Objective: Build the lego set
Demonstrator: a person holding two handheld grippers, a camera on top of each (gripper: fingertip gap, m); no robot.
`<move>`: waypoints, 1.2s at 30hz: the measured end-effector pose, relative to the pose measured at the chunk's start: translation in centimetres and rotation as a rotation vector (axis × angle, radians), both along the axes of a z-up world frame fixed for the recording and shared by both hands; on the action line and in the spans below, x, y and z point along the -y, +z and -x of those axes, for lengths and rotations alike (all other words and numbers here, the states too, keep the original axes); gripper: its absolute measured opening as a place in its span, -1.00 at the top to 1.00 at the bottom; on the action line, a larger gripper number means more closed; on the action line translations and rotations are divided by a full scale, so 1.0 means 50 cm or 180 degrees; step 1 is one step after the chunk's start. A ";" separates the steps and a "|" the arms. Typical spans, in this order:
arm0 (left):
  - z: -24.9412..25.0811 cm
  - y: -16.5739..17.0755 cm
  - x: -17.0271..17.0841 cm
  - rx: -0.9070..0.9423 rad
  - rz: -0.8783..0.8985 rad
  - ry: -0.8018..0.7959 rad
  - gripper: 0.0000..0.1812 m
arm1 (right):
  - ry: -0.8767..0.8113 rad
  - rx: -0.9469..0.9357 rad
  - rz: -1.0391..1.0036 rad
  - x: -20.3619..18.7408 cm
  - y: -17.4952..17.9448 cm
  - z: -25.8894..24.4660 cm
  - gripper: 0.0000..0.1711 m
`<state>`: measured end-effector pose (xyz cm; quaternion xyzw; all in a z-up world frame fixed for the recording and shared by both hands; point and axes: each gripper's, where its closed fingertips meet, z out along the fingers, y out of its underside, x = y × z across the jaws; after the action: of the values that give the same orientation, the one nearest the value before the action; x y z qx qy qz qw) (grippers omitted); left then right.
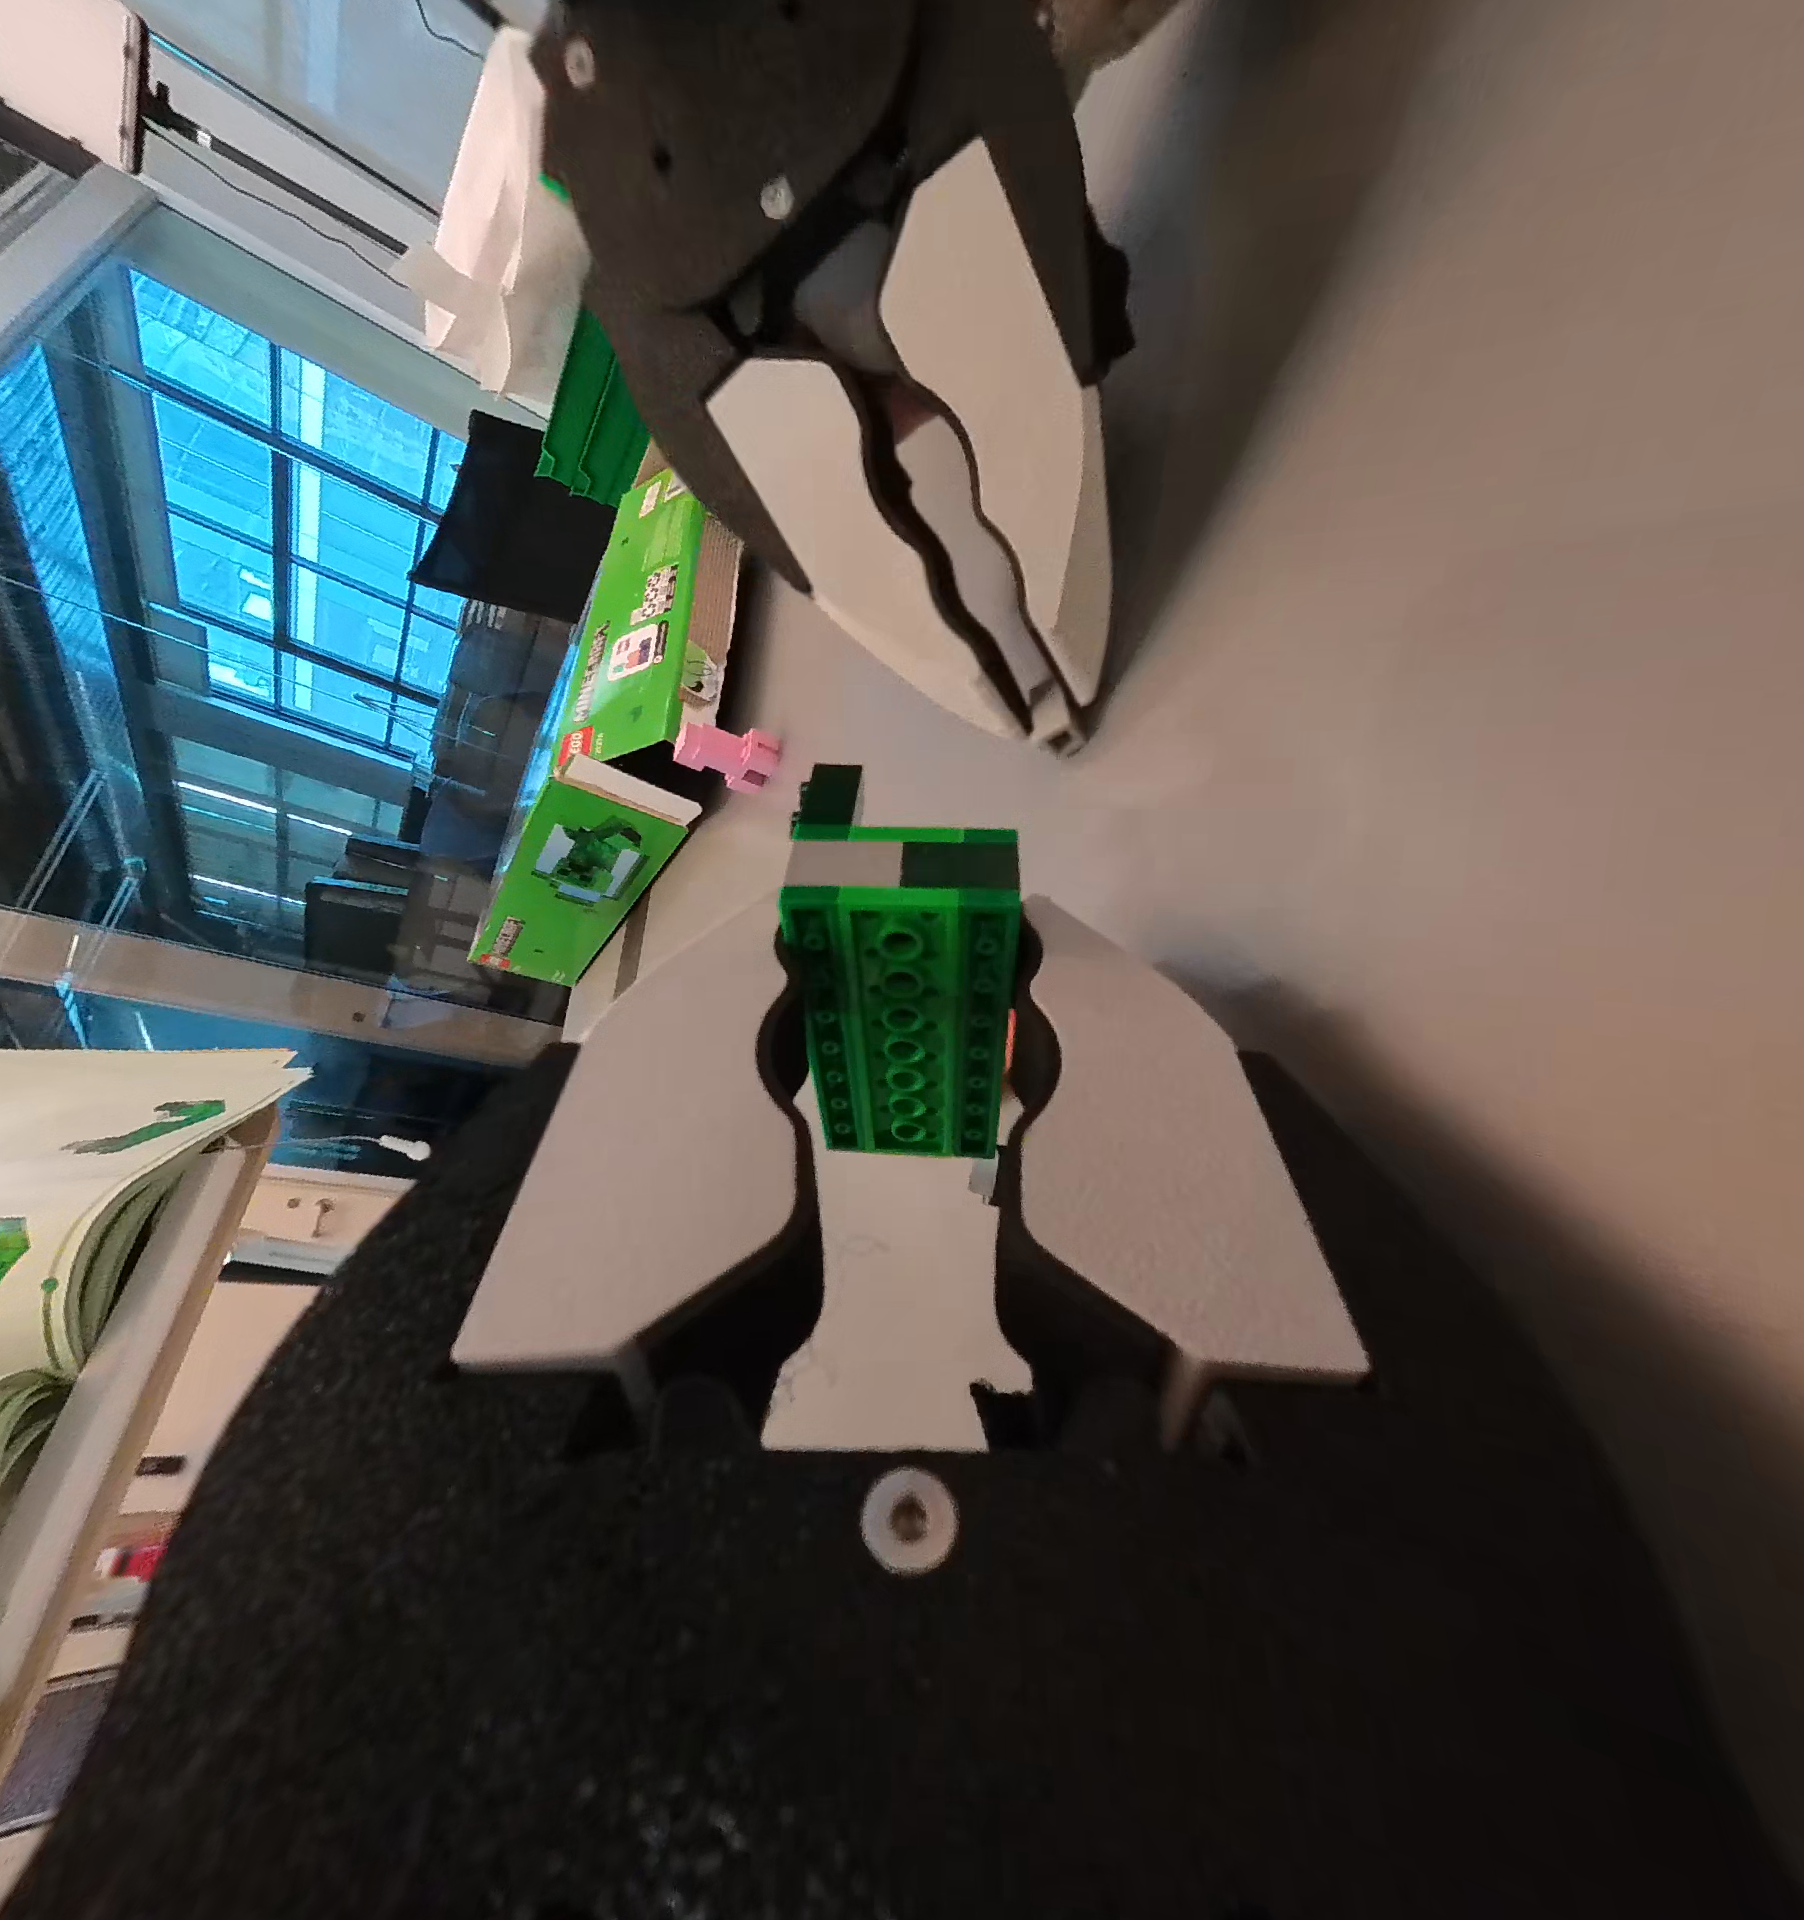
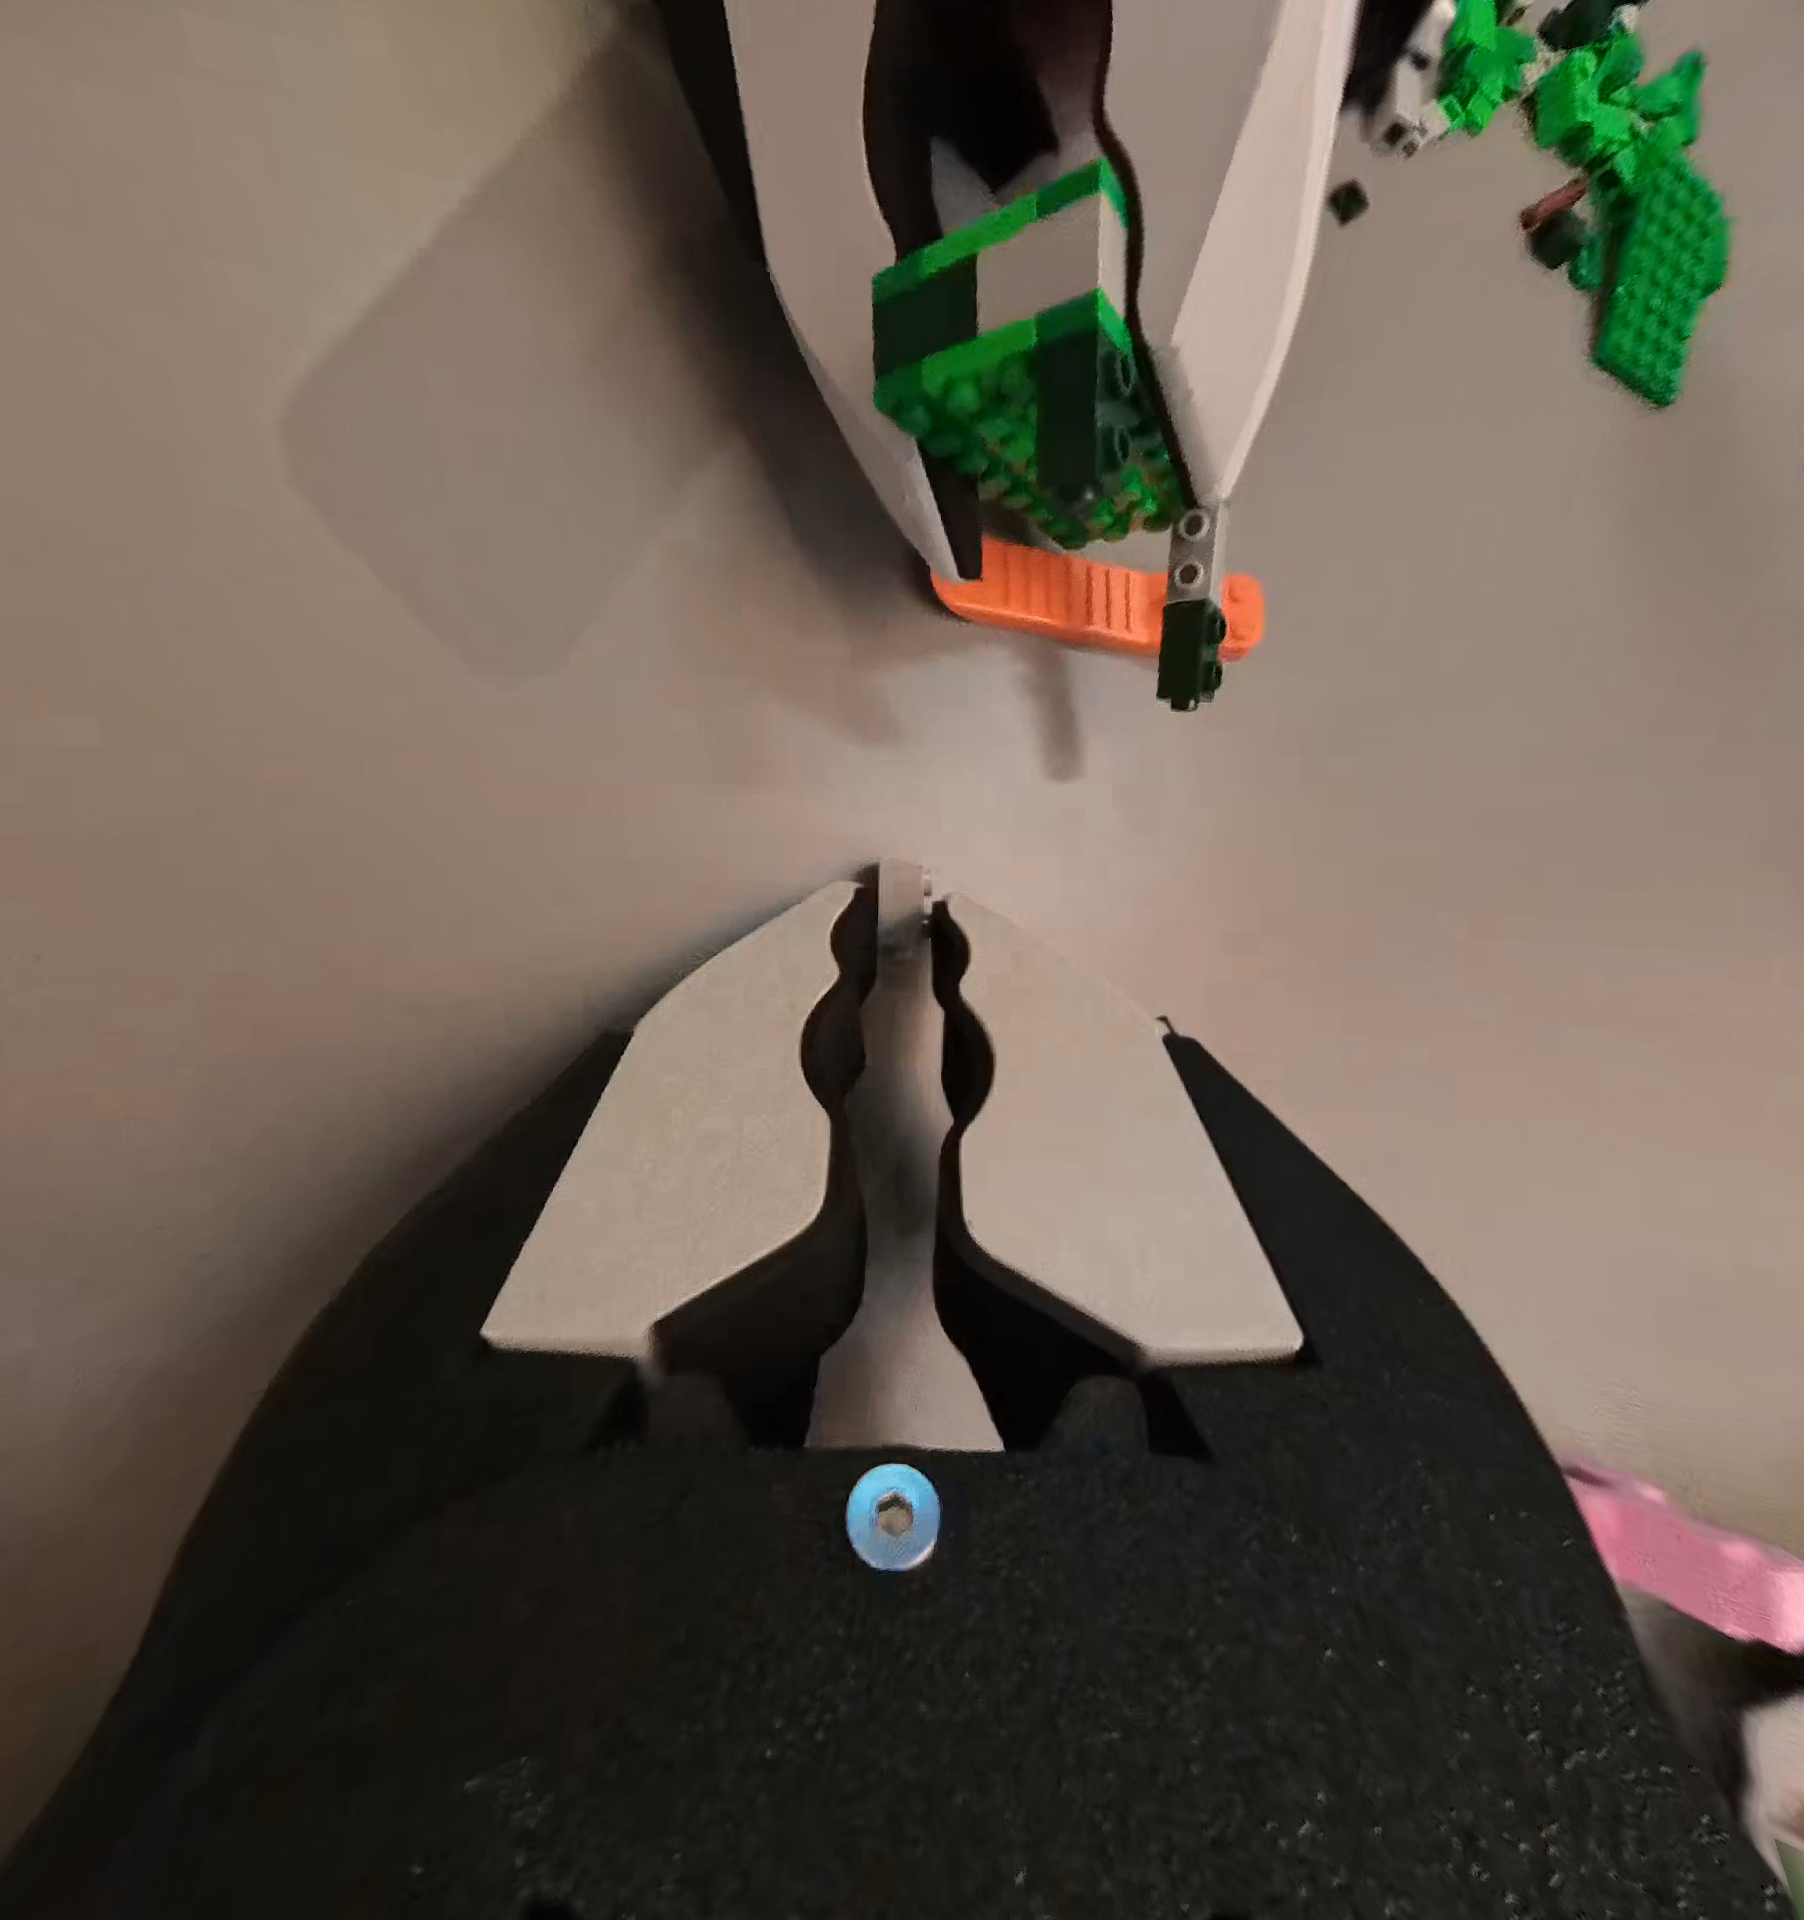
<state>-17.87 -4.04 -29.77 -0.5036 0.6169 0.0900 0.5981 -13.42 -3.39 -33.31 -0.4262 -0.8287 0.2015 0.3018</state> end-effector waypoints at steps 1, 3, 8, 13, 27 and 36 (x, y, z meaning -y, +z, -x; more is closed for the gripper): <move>0.000 0.000 0.000 0.0023 0.0023 -0.0002 0.61 | -0.0012 -0.0015 0.0154 0.002 0.000 0.001 0.89; 0.001 0.001 -0.001 0.0061 0.0062 0.0002 0.61 | -0.0033 0.0035 0.0423 0.005 -0.001 0.001 0.88; 0.001 0.002 -0.002 0.0089 0.0095 -0.0005 0.61 | -0.0032 0.0058 0.0714 0.010 0.000 0.009 0.82; 0.001 0.003 -0.001 0.0101 0.0109 -0.0011 0.61 | -0.0021 -0.0068 0.0911 0.018 0.006 0.012 0.82; -0.001 -0.001 0.003 0.0122 0.0212 -0.0049 0.61 | -0.0043 -0.0319 0.0597 0.008 0.018 0.029 0.90; 0.029 0.036 -0.004 0.0869 0.1286 0.0083 0.61 | -0.0091 -0.1481 -0.0013 -0.004 0.086 0.099 0.90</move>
<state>-19.31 -3.85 -27.99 -0.6284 0.5292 -0.0964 0.5619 -18.38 -3.17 -29.00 -0.3793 -0.7311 0.2883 0.4884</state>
